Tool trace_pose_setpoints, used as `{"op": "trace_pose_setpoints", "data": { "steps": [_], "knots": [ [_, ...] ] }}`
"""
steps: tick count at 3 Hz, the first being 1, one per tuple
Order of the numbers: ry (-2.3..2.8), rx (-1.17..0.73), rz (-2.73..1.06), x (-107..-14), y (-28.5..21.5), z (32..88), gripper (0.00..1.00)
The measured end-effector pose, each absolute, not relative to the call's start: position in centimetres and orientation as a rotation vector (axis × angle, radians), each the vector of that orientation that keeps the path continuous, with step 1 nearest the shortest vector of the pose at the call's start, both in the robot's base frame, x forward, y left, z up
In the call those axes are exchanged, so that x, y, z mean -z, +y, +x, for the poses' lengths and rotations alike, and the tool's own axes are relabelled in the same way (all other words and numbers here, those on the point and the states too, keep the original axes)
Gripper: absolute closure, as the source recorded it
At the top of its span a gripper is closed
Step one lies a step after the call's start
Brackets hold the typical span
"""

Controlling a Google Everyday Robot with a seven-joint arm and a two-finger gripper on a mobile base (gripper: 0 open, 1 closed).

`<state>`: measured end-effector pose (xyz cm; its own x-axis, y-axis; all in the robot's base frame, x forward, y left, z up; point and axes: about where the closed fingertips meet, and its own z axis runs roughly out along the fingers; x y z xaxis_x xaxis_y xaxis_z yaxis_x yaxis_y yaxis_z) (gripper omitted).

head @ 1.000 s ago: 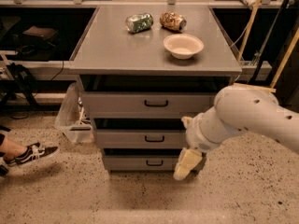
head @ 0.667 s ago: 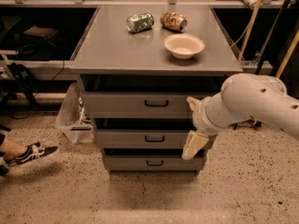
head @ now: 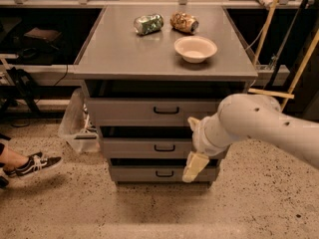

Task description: Open bottom drawer

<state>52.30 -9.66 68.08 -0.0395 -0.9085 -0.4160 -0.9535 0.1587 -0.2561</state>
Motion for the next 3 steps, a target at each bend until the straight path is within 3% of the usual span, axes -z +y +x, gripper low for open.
{"op": "trace_pose_setpoints", "data": {
  "steps": [2, 3],
  "knots": [
    [2.075, -0.353, -1.712, -50.4, -1.2, 52.1, 0.00],
    [2.122, -0.410, -1.691, -47.0, 0.0, 51.6, 0.00]
  ]
}}
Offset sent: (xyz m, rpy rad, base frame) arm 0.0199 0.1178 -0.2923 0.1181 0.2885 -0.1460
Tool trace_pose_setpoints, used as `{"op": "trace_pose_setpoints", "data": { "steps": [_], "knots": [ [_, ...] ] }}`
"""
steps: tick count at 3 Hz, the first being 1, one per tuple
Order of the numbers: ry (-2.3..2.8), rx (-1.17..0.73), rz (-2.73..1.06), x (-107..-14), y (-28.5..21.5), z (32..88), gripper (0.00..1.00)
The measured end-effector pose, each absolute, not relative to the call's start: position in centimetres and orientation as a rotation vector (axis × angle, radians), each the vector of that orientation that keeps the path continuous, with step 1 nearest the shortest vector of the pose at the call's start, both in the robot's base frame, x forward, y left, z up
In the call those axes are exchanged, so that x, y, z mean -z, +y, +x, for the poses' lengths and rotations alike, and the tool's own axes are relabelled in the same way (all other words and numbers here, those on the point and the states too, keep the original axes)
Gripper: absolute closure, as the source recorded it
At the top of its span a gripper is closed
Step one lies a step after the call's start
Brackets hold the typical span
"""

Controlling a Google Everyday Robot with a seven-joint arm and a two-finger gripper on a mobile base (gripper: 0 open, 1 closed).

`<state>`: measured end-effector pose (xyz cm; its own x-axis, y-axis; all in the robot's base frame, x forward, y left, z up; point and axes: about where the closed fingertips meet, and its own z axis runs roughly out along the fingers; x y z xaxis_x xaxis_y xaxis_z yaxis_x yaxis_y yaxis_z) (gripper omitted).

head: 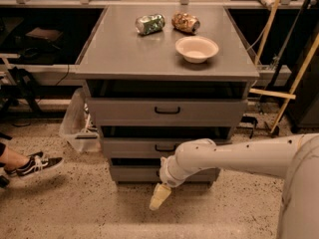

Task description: Open bottom drawer

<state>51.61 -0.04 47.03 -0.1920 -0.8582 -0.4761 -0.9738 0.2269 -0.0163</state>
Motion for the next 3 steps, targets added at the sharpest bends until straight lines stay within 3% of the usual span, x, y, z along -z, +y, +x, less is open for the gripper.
{"op": "trace_pose_setpoints", "data": {
  "steps": [2, 3],
  "knots": [
    [2.139, -0.453, -1.647, -45.4, -3.2, 51.8, 0.00],
    [2.157, -0.484, -1.496, -43.7, -10.4, 53.3, 0.00]
  ]
}}
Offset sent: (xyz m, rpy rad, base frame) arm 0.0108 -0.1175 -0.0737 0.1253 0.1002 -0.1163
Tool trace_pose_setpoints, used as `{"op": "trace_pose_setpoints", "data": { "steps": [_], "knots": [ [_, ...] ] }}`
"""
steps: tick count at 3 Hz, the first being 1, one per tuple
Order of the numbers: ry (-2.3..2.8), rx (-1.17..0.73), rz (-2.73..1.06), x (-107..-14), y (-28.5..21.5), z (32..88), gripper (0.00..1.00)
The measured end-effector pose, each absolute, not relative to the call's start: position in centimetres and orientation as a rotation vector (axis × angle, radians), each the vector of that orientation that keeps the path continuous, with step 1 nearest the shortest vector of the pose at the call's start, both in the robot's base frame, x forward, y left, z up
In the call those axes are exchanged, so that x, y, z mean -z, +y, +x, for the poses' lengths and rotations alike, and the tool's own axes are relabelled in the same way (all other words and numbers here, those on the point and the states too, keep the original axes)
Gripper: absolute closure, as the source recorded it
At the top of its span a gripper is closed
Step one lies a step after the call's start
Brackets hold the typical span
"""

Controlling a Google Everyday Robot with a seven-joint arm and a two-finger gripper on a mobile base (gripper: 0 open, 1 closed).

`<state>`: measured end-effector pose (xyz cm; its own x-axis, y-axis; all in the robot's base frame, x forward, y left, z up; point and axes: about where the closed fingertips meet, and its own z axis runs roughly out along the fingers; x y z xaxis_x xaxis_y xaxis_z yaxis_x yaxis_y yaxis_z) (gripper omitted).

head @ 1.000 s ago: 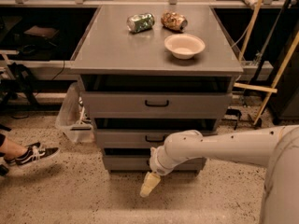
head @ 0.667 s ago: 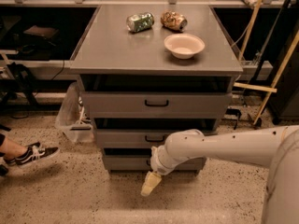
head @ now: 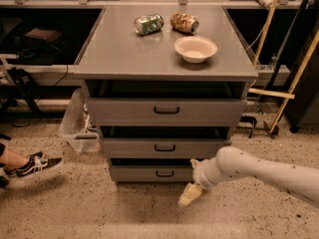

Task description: Open bottom drawer

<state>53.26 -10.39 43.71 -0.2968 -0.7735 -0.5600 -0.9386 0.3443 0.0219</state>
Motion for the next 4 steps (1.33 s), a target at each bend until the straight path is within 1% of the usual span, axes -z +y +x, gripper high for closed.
{"op": "trace_pose_setpoints", "data": {
  "steps": [1, 2, 3, 4],
  "knots": [
    [2.154, -0.448, -1.458, -43.8, -13.2, 53.7, 0.00],
    [2.155, -0.451, -1.460, -43.8, -13.0, 53.6, 0.00],
    [2.176, -0.367, -1.448, -41.7, -13.2, 55.3, 0.00],
    [2.180, -0.146, -1.515, -39.3, -14.2, 58.2, 0.00]
  ]
}}
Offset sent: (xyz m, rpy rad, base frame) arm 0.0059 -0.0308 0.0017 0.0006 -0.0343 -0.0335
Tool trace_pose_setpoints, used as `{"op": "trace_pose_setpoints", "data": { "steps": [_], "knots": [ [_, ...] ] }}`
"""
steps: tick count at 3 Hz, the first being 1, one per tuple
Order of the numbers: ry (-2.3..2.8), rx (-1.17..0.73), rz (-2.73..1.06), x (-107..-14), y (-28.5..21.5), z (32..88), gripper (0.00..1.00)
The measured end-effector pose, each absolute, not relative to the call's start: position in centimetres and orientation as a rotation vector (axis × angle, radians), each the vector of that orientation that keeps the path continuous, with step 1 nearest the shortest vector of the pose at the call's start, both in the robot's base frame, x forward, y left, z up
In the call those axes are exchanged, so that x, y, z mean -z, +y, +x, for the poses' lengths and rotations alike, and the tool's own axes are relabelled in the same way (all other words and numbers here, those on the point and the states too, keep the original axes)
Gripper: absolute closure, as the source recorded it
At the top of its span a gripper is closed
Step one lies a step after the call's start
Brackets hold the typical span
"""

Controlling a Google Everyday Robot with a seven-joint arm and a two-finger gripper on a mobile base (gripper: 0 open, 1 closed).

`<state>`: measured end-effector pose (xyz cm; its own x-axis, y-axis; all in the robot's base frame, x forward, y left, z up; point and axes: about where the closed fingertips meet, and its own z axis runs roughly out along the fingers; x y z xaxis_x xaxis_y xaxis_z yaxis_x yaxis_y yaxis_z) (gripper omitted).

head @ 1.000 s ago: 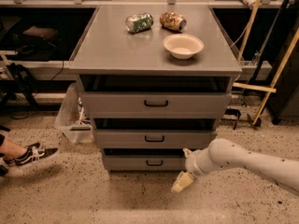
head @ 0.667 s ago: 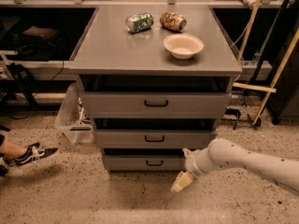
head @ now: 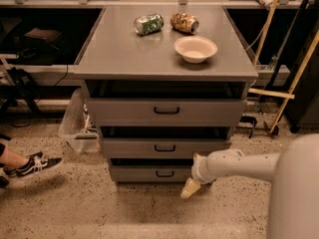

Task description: Open bottom drawer

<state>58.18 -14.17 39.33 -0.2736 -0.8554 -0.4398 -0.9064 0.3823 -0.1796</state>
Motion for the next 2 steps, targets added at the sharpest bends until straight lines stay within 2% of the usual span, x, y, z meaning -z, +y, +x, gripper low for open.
{"op": "trace_pose_setpoints", "data": {
  "steps": [1, 2],
  "knots": [
    [2.145, -0.046, -1.536, -39.06, -14.31, 60.75, 0.00],
    [2.145, -0.046, -1.536, -39.05, -14.30, 60.74, 0.00]
  ]
}}
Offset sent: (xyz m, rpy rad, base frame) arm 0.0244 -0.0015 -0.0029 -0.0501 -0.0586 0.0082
